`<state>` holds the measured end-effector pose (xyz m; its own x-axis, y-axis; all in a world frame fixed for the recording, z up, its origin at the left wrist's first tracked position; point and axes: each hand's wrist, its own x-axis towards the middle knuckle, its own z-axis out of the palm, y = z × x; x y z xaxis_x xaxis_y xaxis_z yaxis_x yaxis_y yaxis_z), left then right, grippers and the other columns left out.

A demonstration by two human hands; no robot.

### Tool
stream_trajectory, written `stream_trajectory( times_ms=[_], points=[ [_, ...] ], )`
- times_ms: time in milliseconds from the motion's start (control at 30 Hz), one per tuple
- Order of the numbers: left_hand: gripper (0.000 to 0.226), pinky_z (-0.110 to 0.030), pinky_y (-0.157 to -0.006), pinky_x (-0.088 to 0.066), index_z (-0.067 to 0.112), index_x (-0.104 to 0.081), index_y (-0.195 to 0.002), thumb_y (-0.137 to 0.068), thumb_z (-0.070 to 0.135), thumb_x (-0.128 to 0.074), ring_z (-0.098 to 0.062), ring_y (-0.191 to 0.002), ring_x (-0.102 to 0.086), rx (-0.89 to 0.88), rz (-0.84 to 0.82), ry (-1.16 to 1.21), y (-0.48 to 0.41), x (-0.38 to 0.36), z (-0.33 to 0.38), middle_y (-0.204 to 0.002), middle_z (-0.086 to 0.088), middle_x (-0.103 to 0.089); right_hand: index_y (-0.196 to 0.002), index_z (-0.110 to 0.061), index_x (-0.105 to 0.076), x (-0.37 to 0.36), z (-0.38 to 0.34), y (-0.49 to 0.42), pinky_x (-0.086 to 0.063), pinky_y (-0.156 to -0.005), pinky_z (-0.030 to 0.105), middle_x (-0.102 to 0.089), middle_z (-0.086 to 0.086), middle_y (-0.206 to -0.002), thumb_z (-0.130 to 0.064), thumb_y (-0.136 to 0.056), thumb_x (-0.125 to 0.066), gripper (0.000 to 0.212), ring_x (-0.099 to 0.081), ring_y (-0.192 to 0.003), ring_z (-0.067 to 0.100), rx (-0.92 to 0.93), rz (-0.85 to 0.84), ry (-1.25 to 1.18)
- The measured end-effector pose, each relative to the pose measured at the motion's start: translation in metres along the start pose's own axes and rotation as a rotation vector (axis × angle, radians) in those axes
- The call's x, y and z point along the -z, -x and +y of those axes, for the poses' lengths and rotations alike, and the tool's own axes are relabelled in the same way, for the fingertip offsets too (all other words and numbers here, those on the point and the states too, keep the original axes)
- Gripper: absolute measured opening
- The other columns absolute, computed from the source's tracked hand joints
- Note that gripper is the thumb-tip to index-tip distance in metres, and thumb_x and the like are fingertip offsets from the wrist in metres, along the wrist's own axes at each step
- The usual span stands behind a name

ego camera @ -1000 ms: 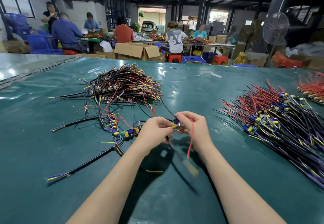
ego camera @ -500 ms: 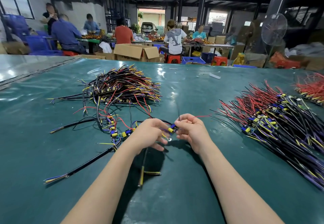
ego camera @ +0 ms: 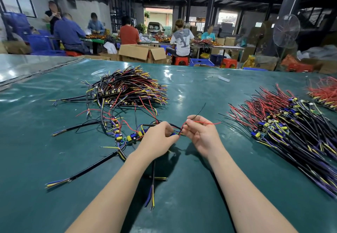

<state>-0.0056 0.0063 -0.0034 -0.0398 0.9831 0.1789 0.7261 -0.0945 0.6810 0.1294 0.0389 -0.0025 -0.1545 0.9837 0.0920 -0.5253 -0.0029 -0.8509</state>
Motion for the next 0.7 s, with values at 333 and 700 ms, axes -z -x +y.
stream_trajectory(
  times_ms=[333,700],
  points=[
    [0.016,-0.035,-0.068,-0.058,0.017,-0.056,-0.068,-0.082,0.009,-0.057,-0.022,-0.065,-0.069,0.046,-0.047,0.406,-0.0011,-0.0017,0.0039,-0.063,0.002,-0.061,-0.076,-0.015,-0.066,0.0022,0.0033,0.0011,-0.045,-0.048,0.014,-0.064,-0.008,-0.057,0.006,-0.081,-0.058,0.022,-0.057,-0.052,0.004,-0.055,-0.088,0.501],
    [0.020,-0.027,-0.052,-0.056,0.008,-0.048,-0.066,-0.080,0.008,-0.063,-0.012,-0.053,-0.052,0.152,0.056,0.572,-0.0055,-0.0031,-0.0053,-0.061,-0.001,-0.046,-0.081,-0.004,-0.065,0.0005,0.0042,0.0021,-0.055,-0.055,0.021,-0.064,-0.002,-0.058,0.022,-0.076,-0.049,0.031,-0.062,-0.053,0.010,-0.113,-0.267,0.336]
  ],
)
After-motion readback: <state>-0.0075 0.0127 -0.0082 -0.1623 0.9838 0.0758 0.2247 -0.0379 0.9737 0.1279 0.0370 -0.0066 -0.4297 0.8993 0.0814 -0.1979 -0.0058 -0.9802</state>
